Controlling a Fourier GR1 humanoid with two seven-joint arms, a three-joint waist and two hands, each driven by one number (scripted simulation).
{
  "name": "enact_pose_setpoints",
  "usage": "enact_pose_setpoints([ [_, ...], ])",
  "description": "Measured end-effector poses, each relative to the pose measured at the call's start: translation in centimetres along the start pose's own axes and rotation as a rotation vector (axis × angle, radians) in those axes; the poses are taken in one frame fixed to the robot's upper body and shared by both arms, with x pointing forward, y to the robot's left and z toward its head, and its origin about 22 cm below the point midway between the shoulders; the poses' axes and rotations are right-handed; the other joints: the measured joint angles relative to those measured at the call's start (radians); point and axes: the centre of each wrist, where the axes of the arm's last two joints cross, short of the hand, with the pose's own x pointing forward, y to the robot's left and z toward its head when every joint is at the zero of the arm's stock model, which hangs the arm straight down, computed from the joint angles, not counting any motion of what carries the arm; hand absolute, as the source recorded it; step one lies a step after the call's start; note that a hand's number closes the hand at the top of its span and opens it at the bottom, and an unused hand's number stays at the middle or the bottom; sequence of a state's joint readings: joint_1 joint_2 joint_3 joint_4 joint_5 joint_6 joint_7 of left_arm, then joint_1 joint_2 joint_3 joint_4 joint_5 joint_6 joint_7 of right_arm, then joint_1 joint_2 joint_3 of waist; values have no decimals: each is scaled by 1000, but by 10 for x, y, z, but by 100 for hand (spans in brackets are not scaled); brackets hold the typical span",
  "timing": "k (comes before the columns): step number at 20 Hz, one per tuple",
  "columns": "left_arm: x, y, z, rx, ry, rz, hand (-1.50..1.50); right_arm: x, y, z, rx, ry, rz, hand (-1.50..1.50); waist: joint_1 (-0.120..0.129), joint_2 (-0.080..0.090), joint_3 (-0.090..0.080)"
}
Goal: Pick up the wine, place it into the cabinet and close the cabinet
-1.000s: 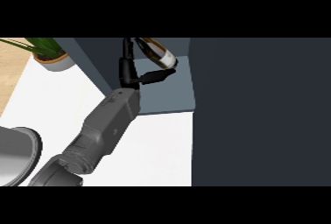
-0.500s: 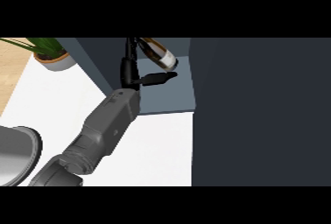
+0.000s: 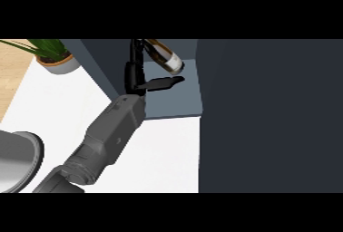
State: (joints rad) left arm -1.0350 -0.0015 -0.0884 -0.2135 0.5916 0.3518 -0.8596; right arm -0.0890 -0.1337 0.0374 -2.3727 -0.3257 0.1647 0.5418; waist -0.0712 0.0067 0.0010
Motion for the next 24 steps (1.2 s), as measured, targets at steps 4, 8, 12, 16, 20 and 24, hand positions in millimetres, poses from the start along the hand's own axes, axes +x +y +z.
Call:
enact_pose_setpoints([
  [4, -7, 4, 12, 16, 22, 32, -150, -2, 4, -2, 7, -2, -12, -150, 4, -2, -1],
  [8, -14, 5, 31, 38, 46, 46, -150, 3, 3, -3, -5, 1, -7, -150, 11, -5, -1],
  [12, -16, -3, 56, 30, 55, 55, -150, 3, 1, 0, -24, 11, -1, -150, 24, -7, -2],
  [16, -10, -18, 81, 1, 67, 62, -150, 4, 1, 1, -37, 11, 5, -150, 43, -10, -1],
  [20, 1, -34, 114, -11, 69, 67, -150, 5, -5, 2, -59, 6, 28, -150, 51, -10, -1],
  [24, 14, -42, 142, -31, 56, 71, -150, 4, -7, 6, -73, 10, 35, -150, 64, -12, -1],
])
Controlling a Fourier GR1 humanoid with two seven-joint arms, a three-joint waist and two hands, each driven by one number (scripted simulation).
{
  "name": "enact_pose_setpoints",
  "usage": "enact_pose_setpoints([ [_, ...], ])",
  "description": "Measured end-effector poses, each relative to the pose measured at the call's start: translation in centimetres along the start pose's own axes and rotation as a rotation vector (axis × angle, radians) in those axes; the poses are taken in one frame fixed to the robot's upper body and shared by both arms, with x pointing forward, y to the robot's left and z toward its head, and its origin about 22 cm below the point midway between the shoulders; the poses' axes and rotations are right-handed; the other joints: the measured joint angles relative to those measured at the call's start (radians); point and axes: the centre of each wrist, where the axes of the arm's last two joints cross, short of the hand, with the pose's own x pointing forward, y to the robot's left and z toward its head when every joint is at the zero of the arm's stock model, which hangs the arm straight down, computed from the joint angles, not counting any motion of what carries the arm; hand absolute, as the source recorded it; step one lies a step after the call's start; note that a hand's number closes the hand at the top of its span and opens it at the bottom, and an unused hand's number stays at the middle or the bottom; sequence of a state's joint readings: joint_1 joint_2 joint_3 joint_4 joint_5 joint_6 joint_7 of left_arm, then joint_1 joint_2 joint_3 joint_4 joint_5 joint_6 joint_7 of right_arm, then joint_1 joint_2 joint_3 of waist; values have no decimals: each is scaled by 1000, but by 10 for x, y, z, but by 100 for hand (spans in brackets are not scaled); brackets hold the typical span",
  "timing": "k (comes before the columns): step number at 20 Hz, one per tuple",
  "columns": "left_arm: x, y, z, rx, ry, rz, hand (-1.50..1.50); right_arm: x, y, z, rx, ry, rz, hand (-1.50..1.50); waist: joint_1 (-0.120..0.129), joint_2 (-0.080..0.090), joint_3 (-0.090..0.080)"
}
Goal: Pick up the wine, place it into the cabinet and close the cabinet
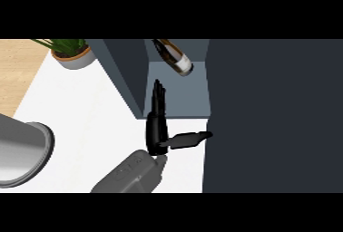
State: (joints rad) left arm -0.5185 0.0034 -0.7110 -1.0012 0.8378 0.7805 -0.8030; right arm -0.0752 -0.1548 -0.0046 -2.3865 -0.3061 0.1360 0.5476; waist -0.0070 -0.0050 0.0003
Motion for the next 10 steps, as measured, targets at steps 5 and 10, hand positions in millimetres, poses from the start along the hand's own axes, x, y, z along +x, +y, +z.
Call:
enact_pose_setpoints([
  [5, 12, -4, 30, -16, -12, 27, -150, -3, 0, 4, -4, 0, -6, -150, 3, 1, 0],
  [10, 34, -7, 51, 0, -21, 49, -150, -3, -1, 4, -5, -2, 3, -150, 6, 2, 0],
])
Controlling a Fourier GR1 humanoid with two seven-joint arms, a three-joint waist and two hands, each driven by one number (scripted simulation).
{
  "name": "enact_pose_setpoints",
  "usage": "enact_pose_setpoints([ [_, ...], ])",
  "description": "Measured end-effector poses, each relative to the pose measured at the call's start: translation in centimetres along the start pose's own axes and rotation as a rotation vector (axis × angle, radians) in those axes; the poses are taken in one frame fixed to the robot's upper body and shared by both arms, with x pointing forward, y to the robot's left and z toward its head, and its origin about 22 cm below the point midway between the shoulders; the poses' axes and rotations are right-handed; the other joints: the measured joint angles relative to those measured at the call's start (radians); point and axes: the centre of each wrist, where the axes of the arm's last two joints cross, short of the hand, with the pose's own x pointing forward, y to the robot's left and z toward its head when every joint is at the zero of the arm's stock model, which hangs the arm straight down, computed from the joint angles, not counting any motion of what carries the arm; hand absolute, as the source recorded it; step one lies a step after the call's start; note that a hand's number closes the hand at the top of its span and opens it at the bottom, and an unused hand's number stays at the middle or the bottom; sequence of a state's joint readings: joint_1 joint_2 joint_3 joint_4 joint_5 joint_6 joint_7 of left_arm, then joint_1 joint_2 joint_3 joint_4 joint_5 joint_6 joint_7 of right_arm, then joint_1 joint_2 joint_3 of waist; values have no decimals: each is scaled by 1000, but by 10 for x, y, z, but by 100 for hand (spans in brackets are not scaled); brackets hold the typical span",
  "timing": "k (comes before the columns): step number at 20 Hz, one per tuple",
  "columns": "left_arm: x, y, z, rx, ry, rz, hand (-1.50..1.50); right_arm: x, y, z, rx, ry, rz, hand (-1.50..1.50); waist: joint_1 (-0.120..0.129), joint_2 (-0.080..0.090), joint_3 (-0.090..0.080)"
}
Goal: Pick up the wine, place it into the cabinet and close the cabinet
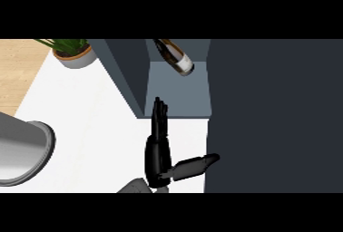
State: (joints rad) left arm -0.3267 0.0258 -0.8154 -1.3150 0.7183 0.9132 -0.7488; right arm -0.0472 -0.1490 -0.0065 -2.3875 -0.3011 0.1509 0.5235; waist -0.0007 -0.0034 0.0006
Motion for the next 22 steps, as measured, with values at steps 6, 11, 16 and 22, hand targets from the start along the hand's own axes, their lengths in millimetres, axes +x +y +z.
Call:
enact_pose_setpoints([
  [6, 33, 8, 29, 22, -10, 14, -150, 0, 0, 2, 1, 10, 6, -150, 2, -1, 0],
  [11, 54, 21, 48, 22, -27, 41, -150, 5, -3, -2, 10, 19, 28, -150, 2, 0, 0],
  [16, 75, 41, 65, -19, -30, 45, -150, 2, 2, -2, 60, 61, 18, 150, 0, -1, 0],
  [22, 87, 70, 78, -72, -30, 42, -150, -1, 2, 0, 133, 87, 50, 150, -1, 0, 0],
])
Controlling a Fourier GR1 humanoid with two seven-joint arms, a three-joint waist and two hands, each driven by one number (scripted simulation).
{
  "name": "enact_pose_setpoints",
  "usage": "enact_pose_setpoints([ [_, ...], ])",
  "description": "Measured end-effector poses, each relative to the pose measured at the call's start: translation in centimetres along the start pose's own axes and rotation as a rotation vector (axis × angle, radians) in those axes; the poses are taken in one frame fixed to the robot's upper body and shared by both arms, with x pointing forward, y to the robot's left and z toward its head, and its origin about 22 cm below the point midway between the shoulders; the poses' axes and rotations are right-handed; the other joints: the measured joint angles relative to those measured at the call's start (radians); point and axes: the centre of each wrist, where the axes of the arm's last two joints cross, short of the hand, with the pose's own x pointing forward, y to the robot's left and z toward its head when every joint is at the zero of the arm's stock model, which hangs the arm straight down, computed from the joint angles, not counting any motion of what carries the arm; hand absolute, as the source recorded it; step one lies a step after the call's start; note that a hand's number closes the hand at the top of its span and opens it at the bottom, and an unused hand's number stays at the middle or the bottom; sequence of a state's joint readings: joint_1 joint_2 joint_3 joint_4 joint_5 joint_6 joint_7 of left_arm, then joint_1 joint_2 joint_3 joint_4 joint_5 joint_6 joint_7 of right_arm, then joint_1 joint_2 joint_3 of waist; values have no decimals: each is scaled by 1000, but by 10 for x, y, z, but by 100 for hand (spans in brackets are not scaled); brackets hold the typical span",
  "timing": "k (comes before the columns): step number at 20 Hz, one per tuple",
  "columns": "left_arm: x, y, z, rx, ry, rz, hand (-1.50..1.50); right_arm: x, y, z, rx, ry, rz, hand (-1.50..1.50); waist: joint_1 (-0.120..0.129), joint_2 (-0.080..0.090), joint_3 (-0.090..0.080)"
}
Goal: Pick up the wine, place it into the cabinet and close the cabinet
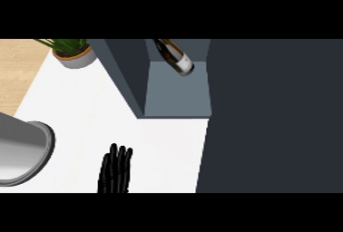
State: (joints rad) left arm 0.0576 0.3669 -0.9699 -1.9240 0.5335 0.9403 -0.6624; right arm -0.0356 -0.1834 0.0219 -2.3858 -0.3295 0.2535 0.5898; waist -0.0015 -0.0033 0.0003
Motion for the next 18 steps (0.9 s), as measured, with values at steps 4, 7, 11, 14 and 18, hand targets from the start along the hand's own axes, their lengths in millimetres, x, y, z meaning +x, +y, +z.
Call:
enact_pose_setpoints([
  [4, 16, 19, 8, -17, 0, -4, -150, -6, 4, 4, 47, 12, -4, 150, 0, -1, 0],
  [7, 25, 31, 7, -10, -4, -7, -150, -13, 10, 8, 84, 55, -40, 150, -1, -1, 0],
  [11, 40, 46, 4, -3, -19, -17, -150, -19, 24, 9, 135, 110, -113, 150, 0, -2, -1],
  [14, 45, 59, 3, 14, -35, -25, -150, -22, 35, 7, 175, 136, -168, 150, 3, -2, -1],
  [18, 53, 76, 2, 33, -46, -27, -150, -21, 53, 4, 298, 134, -191, 150, 6, -3, -2],
])
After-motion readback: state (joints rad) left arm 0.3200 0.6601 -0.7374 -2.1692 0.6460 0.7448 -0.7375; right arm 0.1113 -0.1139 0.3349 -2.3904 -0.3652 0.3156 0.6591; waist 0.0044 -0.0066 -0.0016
